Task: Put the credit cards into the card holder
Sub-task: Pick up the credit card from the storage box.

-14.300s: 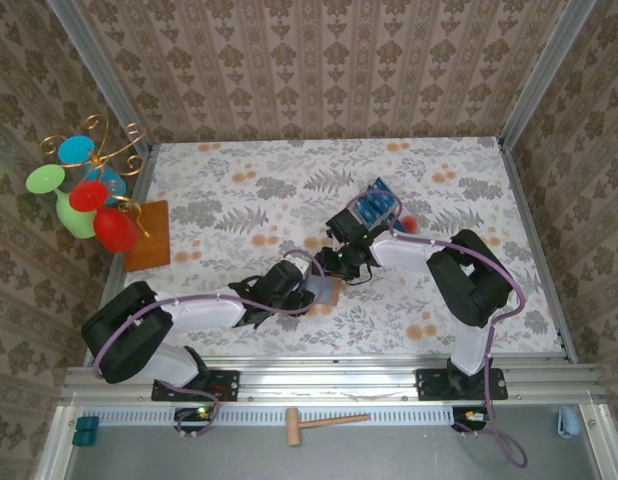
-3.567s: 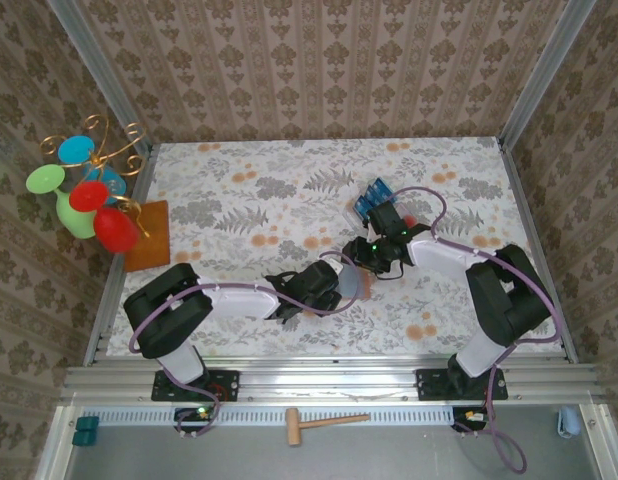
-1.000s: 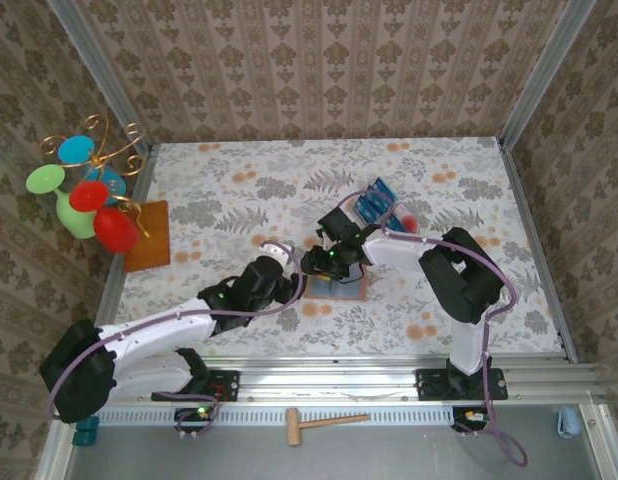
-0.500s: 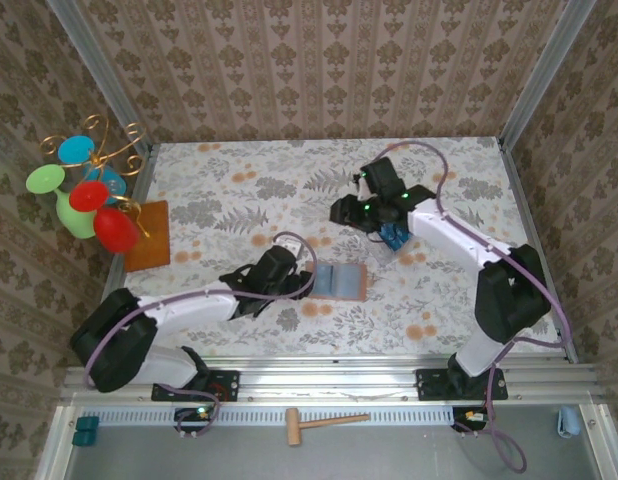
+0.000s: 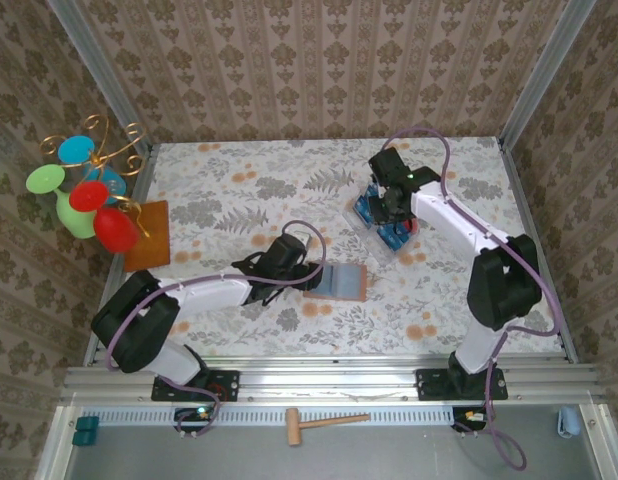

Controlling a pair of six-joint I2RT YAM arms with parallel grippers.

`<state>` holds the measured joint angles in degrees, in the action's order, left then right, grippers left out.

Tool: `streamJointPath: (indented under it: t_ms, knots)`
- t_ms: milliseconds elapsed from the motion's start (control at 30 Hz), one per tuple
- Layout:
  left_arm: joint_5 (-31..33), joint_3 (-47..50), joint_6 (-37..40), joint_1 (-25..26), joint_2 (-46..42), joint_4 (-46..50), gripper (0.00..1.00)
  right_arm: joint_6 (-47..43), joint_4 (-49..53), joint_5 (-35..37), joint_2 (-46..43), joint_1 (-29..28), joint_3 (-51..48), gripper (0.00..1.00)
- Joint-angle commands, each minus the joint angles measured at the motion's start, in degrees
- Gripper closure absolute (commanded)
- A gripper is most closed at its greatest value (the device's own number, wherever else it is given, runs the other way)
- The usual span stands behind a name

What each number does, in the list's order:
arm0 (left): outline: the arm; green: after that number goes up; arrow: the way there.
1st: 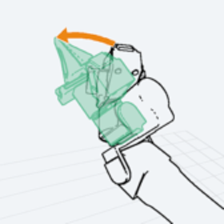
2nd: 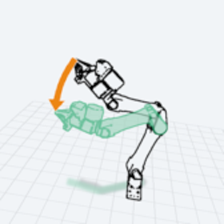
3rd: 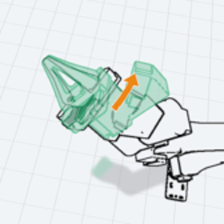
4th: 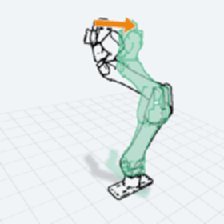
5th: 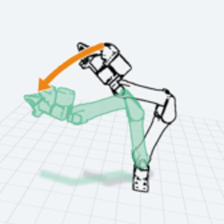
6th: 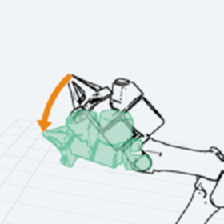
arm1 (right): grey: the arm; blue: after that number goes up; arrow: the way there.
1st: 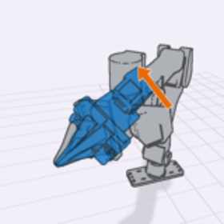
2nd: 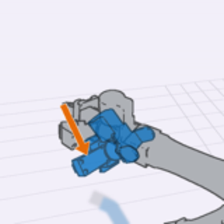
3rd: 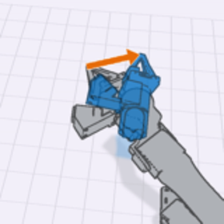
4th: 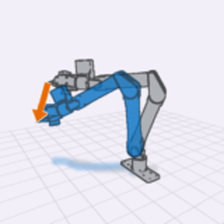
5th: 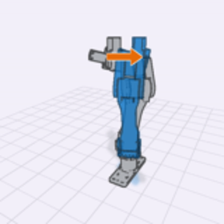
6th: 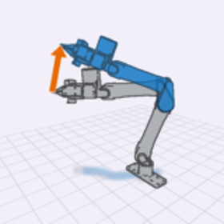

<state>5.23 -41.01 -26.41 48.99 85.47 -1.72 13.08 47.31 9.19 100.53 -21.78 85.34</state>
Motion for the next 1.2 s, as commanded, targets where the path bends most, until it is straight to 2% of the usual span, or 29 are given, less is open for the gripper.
streamJointPath:
  t_ms: [0, 367, 733, 900, 1100, 1167]
  knots:
    - [-1.0, -1.2, -1.0, -0.5, -0.2, 1.7, 0.27, -5.1, 4.8, 6.0, 2.6, 0.2, 2.2, 0.74]
    - [-1.0, -1.0, -1.1, -0.5, -0.2, 1.7, 0.27, -6.0, 4.3, 6.8, 7.4, 0.2, 1.5, 0.74]
    - [-0.9, -1.0, -1.2, -0.6, -0.3, 1.7, 0.27, -6.2, 2.4, 6.9, 8.5, 0.1, -1.8, 0.75]
    - [-0.8, -1.1, -1.3, -0.5, -0.3, 1.7, 0.27, -6.1, 1.8, 5.7, 8.5, 0.2, -2.6, 0.83]
    - [-0.7, -1.1, -1.3, -0.5, -0.6, 1.7, 0.27, -6.2, 1.2, 4.4, 8.7, 0.2, -3.3, 0.86]
    - [-0.7, -1.2, -1.2, -0.5, -0.7, 1.7, 0.27, -6.2, 1.1, 4.2, 8.7, 0.1, -3.5, 0.90]
